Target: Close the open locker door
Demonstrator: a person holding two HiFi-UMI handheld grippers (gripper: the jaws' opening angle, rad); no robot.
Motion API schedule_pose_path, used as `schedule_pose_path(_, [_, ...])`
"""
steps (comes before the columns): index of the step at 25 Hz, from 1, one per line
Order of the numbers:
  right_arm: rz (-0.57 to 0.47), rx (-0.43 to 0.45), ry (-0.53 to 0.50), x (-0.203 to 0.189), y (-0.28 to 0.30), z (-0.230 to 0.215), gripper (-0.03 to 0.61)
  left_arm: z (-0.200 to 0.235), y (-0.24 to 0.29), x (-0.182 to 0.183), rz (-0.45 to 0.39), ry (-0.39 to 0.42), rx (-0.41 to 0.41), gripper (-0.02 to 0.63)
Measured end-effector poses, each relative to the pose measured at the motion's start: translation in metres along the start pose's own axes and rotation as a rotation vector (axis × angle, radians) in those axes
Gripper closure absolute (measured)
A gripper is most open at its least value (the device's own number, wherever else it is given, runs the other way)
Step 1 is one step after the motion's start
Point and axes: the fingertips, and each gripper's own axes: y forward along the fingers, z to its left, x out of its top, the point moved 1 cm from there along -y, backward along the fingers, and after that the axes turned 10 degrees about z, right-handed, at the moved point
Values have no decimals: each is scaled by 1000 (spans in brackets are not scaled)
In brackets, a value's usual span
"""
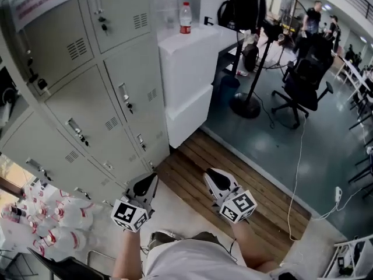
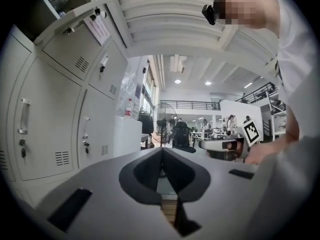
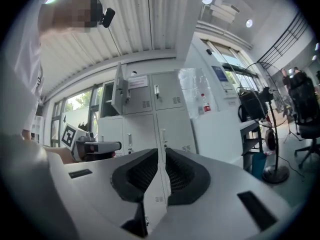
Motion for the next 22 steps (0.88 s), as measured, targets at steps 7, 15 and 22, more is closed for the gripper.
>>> schedule_pose_path(7, [-5,200,-56,25,117,60,534,86,-72,-5,-13,-22,182,611])
schedule_pose_path(15, [-57,422,-132,55,219,153,533,155,-160,-23,-23,-42,370,611])
schedule_pose_path(22, [-171,642,-192,101,265,226,526,176,-220,-30,-20,-58,536,611])
